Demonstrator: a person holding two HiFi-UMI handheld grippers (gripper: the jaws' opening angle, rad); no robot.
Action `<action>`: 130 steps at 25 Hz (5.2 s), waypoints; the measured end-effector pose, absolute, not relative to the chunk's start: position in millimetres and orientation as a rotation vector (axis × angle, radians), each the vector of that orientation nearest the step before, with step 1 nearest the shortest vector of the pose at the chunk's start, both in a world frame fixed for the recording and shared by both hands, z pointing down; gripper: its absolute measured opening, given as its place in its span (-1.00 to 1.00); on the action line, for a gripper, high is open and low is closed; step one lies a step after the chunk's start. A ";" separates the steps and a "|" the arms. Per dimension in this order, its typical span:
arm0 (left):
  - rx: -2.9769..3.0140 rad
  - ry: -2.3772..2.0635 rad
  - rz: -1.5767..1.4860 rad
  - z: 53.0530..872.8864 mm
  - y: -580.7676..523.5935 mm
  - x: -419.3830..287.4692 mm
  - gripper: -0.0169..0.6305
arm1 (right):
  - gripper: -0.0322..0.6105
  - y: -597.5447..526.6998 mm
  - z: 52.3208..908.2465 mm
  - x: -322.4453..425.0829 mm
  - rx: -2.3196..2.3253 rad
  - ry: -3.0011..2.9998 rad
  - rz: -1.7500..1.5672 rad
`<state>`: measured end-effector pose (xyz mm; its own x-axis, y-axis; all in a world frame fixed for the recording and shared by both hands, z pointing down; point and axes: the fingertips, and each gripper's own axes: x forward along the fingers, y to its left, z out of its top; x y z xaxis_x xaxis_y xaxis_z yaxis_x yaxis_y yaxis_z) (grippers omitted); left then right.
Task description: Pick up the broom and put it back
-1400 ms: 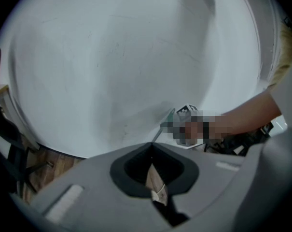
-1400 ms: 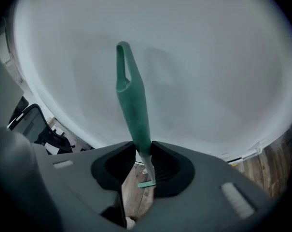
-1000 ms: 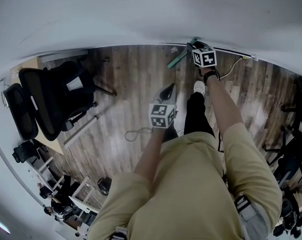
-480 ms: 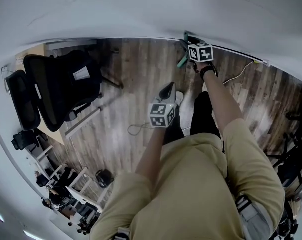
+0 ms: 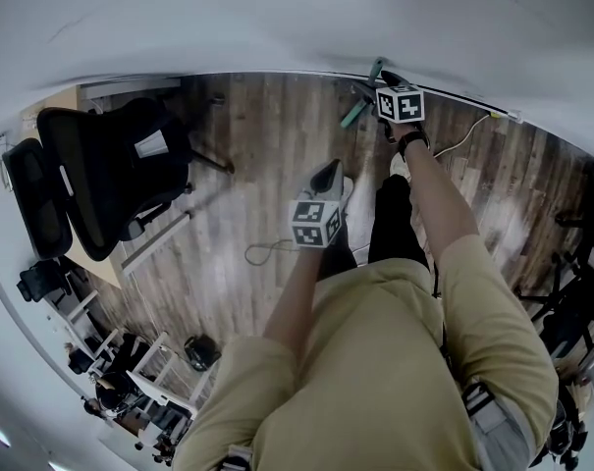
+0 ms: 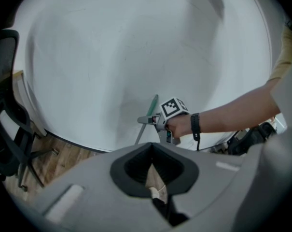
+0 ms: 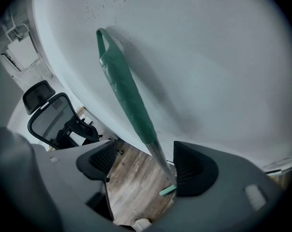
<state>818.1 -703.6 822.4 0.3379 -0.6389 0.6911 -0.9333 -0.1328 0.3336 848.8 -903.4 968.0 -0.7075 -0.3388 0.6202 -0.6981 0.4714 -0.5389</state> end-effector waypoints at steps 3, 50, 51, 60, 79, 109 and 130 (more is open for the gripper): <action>1.869 -1.374 0.506 821.0 -700.4 821.6 -0.94 | 0.27 -900.9 965.4 862.6 0.895 -2.290 1.128; 2.053 -1.212 0.459 777.1 -690.8 873.5 -0.94 | -0.71 -781.4 826.5 1023.4 1.284 -2.229 0.966; 2.082 -1.209 0.438 763.8 -693.0 872.9 -0.94 | -0.72 -777.8 804.3 1019.5 1.304 -2.249 0.910; 2.441 -1.222 0.224 591.6 -715.0 858.9 -0.94 | -0.73 -742.1 611.5 1002.8 1.543 -2.375 0.519; 2.830 -1.206 -0.127 382.7 -679.1 804.3 -0.94 | -0.75 -651.6 344.6 941.6 1.764 -2.540 -0.277; 2.517 -1.283 0.272 566.5 -671.7 793.8 -0.94 | -0.76 -670.0 607.5 875.6 1.024 -2.485 0.300; 2.163 -1.383 0.462 734.1 -714.1 797.3 -0.94 | -0.77 -735.6 878.2 833.1 0.331 -2.398 0.489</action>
<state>797.3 -714.1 734.1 0.4182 -0.7283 0.5428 -0.9083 -0.3380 0.2462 833.1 -735.6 878.2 -0.7506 -0.1086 0.6518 -0.3549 0.8983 -0.2591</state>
